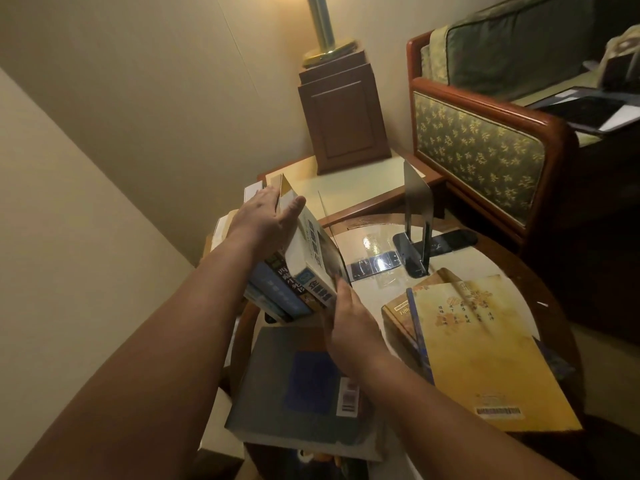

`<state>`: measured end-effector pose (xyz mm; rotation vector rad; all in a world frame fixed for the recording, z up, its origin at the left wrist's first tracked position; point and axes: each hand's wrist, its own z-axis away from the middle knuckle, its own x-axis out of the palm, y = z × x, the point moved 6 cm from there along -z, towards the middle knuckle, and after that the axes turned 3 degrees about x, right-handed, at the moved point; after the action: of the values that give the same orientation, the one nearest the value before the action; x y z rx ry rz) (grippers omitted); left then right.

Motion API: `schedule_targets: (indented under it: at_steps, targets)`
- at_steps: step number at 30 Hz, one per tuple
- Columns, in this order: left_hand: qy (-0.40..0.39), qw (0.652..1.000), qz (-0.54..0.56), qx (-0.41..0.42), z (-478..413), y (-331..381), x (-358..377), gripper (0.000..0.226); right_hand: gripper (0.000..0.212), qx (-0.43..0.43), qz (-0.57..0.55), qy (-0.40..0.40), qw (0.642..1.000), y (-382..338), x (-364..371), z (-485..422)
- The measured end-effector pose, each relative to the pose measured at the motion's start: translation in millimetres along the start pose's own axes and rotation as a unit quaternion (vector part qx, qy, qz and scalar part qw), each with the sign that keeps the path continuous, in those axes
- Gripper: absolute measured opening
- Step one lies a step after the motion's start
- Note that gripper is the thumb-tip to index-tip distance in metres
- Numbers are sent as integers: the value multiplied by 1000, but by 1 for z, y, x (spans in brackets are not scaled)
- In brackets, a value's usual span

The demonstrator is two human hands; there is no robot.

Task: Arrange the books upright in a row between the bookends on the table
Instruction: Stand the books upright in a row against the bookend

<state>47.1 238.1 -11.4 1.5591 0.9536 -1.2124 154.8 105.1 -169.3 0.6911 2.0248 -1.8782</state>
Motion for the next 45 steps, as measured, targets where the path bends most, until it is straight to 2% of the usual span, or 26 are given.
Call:
schedule_targets:
  at_steps: [3, 11, 19, 22, 24, 25, 27, 28, 31, 34, 38, 41, 45]
  targets:
    - [-1, 1000, -4, 3, 1, 0, -1, 102, 61, 13, 36, -1, 999, 0, 0, -8]
    - [0, 1000, -17, 21, 2, 0, 0, 104, 49, -19, -42, 40, 998, 3, -2, -13]
    - [-2, 1000, -8, 20, 3, -1, 1, 104, 41, -43, -51, 40, 997, 7, -8, -33]
    - [1, 1000, 1, 29, 3, -1, 1, 104, 29, -71, -103, 74, 989, 10, -13, -31]
    - [-4, 999, 41, 24, 2, -2, -1, 107, 38, -90, -138, 111, 980, 8, -18, -23]
    - [-5, 997, 78, 15, 1, -3, 0, 103, 43, -97, -150, 126, 976, 6, -19, -21]
    - [-2, 992, 129, -11, -2, -10, 2, 81, 37, -106, -155, 137, 973, 1, -19, -20]
    - [-3, 990, 142, -17, -2, -12, 3, 81, 35, -101, -151, 133, 974, 0, -18, -23]
    - [-13, 995, 98, 4, 0, -10, 1, 113, 34, -61, -146, 102, 982, 6, -12, -29]
    - [-2, 999, 35, 22, -2, -8, 1, 107, 32, -47, -121, 95, 987, 13, -6, -31]
    - [0, 1000, 20, 22, -1, -6, 0, 115, 37, -34, -104, 83, 991, 9, -6, -32]
    - [-4, 1000, 3, 20, 4, 0, 0, 111, 35, -20, -92, 68, 993, 7, -5, -32]
    - [-6, 1000, 2, 26, 11, 7, -3, 112, 51, 34, -31, 52, 998, 2, 0, -35]
